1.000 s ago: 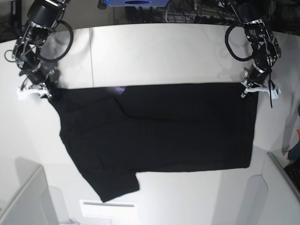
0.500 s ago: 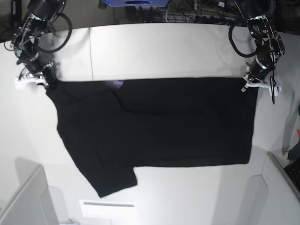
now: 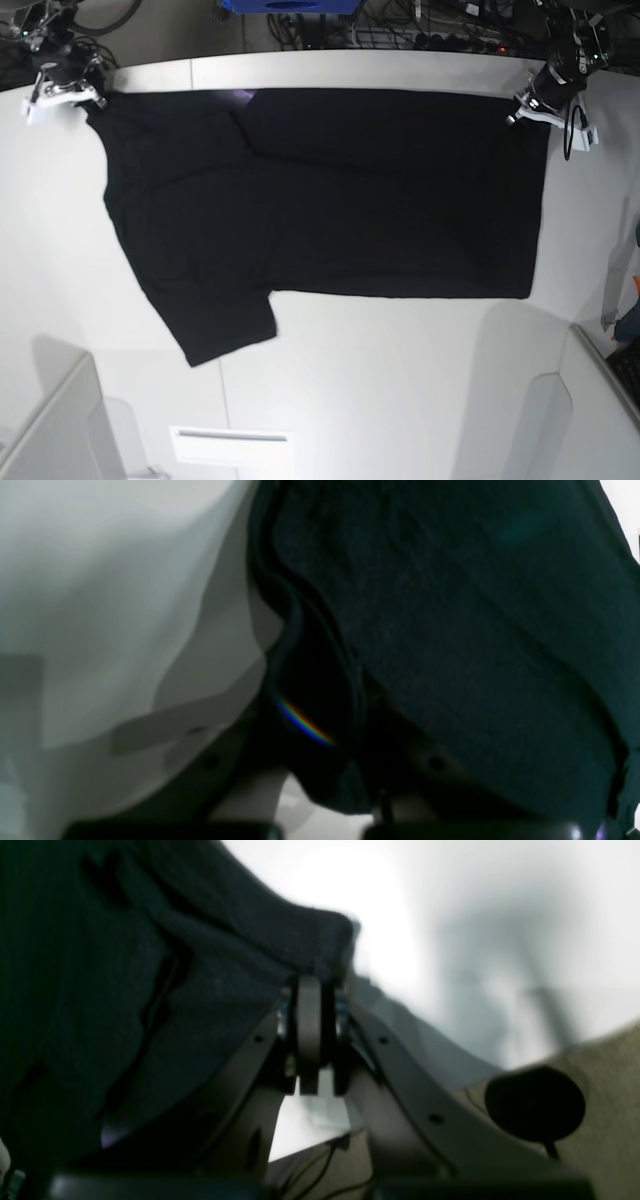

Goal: Fold the T-shirt properly
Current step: 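Drag the shirt by its shoulders toward the robot base, then open both grippers to release the shoulders and raise them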

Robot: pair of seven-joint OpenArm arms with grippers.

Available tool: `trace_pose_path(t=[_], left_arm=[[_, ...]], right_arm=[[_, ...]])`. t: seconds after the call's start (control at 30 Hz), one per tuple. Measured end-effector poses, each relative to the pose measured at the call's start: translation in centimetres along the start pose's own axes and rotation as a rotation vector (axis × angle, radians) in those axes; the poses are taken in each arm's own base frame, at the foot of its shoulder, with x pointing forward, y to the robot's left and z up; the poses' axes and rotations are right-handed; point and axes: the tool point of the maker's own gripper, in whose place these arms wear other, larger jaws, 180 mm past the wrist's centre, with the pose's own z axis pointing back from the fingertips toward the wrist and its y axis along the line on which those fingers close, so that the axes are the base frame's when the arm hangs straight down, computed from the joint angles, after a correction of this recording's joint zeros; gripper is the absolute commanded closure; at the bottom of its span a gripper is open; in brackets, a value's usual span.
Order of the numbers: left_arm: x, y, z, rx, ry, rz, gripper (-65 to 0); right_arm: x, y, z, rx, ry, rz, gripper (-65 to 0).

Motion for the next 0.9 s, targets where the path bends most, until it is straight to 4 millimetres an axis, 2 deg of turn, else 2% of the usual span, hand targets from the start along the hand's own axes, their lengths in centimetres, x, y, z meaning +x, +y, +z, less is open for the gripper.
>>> trace_pose_path(t=[0.2,0.47,0.73,0.9], left_arm=[[-1.0,0.6,0.7,0.012,0.011,0.000,0.0],[-1.5,0.9,1.3,0.023,0.025,-0.014,0.0],[-2.3,1.1,2.0,0.035,0.048,-0.029,0.0],[-2.5,1.3,2.2,0.040,0.048,-0.028,0.0]], right_arm=[[-1.1,-0.7,0.8,-0.015,0.012,-0.004,0.0],[-1.2,-1.6,1.4,-0.037,0.014,-0.011,0.0],[-0.7,-1.0,1.7,-0.038,0.007,0.026,0.0],[-1.5,-0.9,1.8,-0.037,0.048,0.022,0.0]])
